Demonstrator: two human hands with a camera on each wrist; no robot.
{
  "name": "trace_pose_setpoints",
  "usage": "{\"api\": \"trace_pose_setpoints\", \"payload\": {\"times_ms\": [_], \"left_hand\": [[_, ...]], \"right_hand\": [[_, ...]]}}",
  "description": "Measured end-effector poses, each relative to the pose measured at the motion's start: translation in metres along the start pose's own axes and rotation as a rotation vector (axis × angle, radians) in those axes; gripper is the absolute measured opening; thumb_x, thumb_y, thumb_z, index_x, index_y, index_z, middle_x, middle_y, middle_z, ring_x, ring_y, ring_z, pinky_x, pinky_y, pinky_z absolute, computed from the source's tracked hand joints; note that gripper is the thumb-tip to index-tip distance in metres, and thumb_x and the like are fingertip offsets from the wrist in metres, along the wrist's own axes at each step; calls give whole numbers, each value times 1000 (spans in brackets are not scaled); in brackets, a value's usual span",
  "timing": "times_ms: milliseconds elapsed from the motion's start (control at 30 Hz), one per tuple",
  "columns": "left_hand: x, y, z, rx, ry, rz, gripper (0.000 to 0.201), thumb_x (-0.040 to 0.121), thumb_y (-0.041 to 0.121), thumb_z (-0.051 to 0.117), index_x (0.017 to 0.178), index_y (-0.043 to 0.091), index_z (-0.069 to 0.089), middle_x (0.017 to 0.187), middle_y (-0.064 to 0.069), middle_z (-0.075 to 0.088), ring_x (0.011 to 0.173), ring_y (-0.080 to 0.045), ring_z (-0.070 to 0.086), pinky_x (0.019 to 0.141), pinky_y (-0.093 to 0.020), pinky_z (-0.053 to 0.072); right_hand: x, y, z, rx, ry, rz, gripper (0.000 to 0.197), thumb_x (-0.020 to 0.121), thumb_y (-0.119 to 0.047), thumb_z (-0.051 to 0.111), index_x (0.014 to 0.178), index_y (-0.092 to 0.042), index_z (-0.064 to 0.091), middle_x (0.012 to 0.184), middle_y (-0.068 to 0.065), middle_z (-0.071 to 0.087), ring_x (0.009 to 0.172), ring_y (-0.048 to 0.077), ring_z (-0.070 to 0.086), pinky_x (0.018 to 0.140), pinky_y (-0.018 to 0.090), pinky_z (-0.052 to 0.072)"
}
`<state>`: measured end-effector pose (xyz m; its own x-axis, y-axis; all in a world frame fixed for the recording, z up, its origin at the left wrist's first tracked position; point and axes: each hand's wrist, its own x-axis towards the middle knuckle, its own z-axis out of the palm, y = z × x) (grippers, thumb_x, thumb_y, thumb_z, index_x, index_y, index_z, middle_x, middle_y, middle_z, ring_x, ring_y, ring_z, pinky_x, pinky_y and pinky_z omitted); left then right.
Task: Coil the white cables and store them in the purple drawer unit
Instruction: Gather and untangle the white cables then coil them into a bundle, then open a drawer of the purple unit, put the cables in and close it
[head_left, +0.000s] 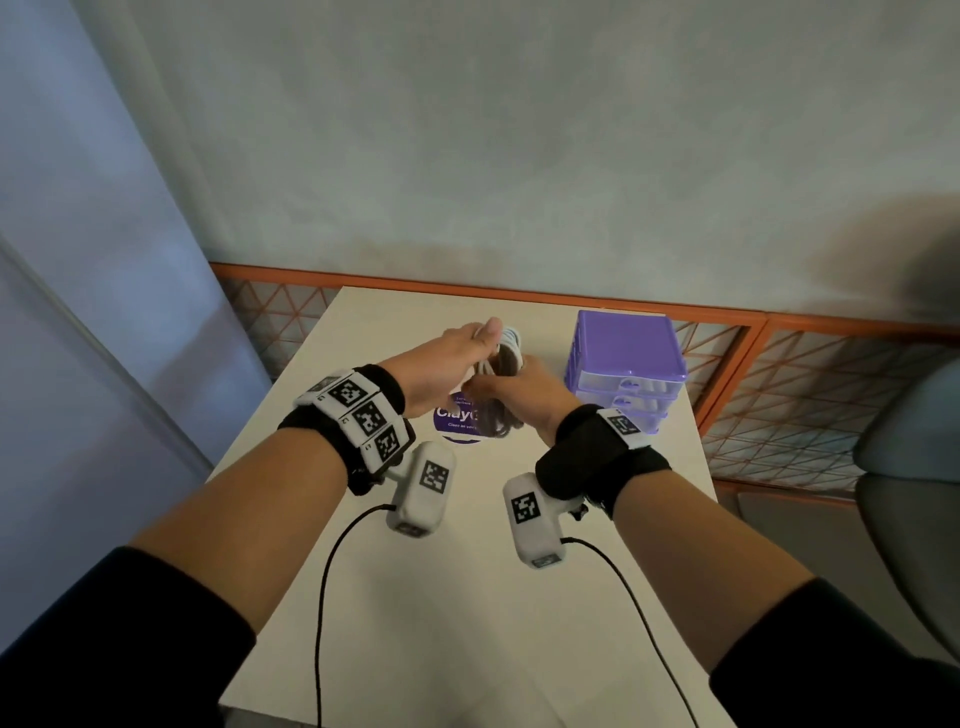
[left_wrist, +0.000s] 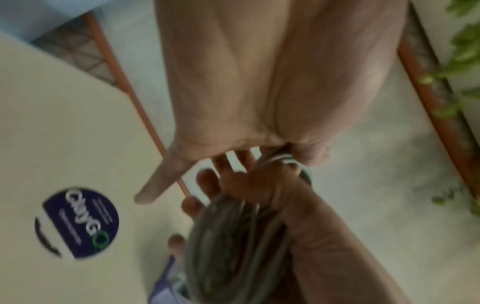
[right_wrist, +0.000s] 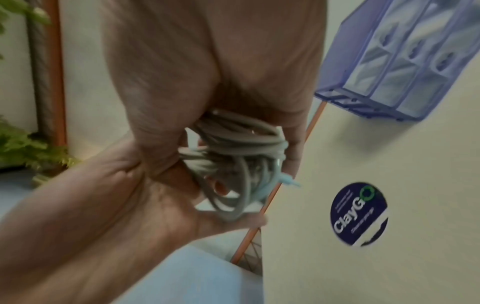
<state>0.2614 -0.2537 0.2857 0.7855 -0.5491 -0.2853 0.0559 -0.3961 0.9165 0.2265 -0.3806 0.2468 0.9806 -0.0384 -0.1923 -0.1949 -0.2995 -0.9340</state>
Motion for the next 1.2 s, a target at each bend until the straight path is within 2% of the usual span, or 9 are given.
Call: {"api": "trace_pose_setpoints", "payload": {"times_ms": [167,233,333,533,700,867,1000,1100,1200], "left_hand": [[21,-4,10,440,225,103,60,79,71,47,83,12,57,77,-3,62,74,-20,60,67,-33,47],[26,-6,21,462,335,91,51,78,65,55,88,16,48,71,3,55,64,-14,55,56,-29,38],[39,-11,37,535,330,171,40,82,56,53,95,19,50,68,1,59,64,-20,59,58,-32,43],[74,-20,69,539,350,129,32,84,38,49,64,13,44,60,-4,50,64,-29,48,57,-34,35],[99,-29,104,512,197,120,34,85,29,51,58,13,37,58,-3,42,55,-21,37,54,-33,29],[124,-42,128,515,21,177,43,93,48,41,76,9,53,68,-6,53,64,-23,50,63,-35,40],[153,-48,134,525,53,193,45,95,51,36,86,16,63,78,-3,62,62,-14,54,67,-34,46],[185,-62,127,618,226,288,25,92,30,54,113,17,60,118,-10,52,104,-21,53,93,-29,40],[207,-68,122,760,180,307,47,89,21,59,134,15,45,143,-10,36,132,-25,35,109,-30,27]], "right_hand": [[-3,10,2,-178,-26,-66,10,91,-20,56,82,-14,56,75,6,61,74,23,61,78,40,52],[-3,17,-1,-213,-9,-54,10,86,-18,62,84,-9,58,76,11,63,71,24,59,74,40,51],[-1,31,-9,-299,71,38,25,78,-18,69,93,0,61,85,19,70,76,32,67,74,44,58],[-11,60,-18,-644,429,17,34,83,-31,58,110,-10,55,107,10,64,95,33,62,73,38,48],[-11,98,-34,-537,468,124,28,86,-37,58,99,-12,59,96,9,70,83,32,65,62,31,39],[-6,137,-51,-220,452,200,29,79,-39,67,90,-13,59,82,8,67,75,30,65,61,34,49],[7,160,-73,189,524,359,21,78,-22,69,73,-8,54,56,8,54,39,17,52,37,22,37],[19,176,-91,577,656,482,26,81,-22,70,67,-8,55,54,7,46,40,19,46,37,20,33],[39,190,-104,819,733,556,23,85,-21,65,69,-6,61,56,6,46,44,20,48,44,24,34]]}}
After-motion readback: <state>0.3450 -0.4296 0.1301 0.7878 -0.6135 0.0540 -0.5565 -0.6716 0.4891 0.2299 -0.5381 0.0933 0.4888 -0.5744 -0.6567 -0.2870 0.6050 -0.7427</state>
